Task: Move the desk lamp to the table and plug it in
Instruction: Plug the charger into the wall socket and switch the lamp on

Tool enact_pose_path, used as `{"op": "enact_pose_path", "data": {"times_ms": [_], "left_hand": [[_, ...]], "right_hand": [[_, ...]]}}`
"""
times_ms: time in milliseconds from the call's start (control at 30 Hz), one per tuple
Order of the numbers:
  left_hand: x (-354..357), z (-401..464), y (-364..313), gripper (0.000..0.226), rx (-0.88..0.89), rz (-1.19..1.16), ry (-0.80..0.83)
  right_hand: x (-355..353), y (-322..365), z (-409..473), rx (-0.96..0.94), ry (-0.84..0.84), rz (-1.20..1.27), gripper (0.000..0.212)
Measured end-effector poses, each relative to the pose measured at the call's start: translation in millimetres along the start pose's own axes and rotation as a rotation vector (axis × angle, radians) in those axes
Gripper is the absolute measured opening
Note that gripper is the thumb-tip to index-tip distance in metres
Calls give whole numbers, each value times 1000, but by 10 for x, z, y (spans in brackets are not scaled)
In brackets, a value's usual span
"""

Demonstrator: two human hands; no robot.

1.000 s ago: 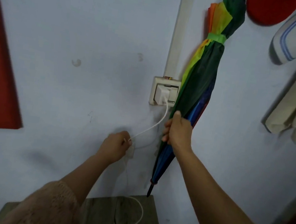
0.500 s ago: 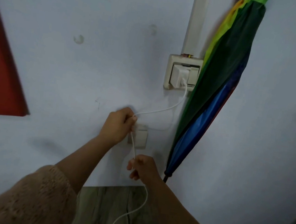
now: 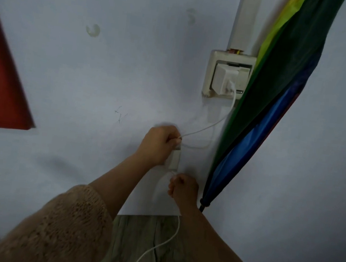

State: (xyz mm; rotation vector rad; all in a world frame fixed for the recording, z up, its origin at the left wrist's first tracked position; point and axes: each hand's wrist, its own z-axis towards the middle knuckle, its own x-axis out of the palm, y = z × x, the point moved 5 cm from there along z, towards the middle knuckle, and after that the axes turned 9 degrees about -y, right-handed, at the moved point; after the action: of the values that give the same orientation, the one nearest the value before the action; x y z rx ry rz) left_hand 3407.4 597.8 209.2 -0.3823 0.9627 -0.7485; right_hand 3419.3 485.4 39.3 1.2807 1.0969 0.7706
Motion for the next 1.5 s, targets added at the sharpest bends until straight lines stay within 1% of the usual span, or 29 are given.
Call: {"op": "enact_pose_path", "data": {"times_ms": [67, 133, 200, 300, 400, 500, 600, 733, 867, 1033, 1133, 1200, 1267, 1367, 1500], "left_hand": [[45, -10, 13, 11, 5, -5, 45], [64, -21, 10, 11, 9, -2, 78], [62, -16, 1, 15, -9, -29, 88], [30, -53, -28, 27, -44, -73, 94], [-17, -111, -56, 37, -39, -68, 85], [-79, -185, -83, 41, -47, -59, 75], [-190, -314, -114, 40, -64, -63, 44], [-372, -596, -126, 26, -105, -45, -28], [-585, -1059, -69, 13, -150, -25, -32], [-797, -1684, 19, 11, -230, -43, -26], [-898, -2143, 69, 11, -279, -61, -23], [-929, -2497, 158, 10, -313, -54, 13], [-946, -2901, 324, 10, -351, -41, 83], [-969, -3454, 639, 13, -430, -13, 150], [-1058, -4036, 1015, 12, -510, 44, 186]], "right_hand": [[-40, -16, 20, -68, -27, -74, 28], [-70, -41, 35, -50, -27, -95, 27], [-57, -48, 38, 5, 18, -42, 27], [-59, 18, 17, 48, 85, 7, 26], [-84, 84, -35, 99, 113, 90, 28], [-116, 156, -117, 96, 119, 114, 26], [-158, 232, -245, 46, 102, 96, 25], [-218, 375, -482, -82, 121, -4, 22], [-268, 489, -787, -201, 175, -175, 16], [-283, 581, -1229, -280, 206, -291, 6], [-259, 553, -1551, -333, 226, -325, 5], [-233, 455, -1751, -361, 240, -348, 5], [-169, 292, -1975, -395, 264, -400, 7], [9, 12, -2287, -416, 360, -469, 4], [298, -375, -2662, -421, 497, -603, 12]]}}
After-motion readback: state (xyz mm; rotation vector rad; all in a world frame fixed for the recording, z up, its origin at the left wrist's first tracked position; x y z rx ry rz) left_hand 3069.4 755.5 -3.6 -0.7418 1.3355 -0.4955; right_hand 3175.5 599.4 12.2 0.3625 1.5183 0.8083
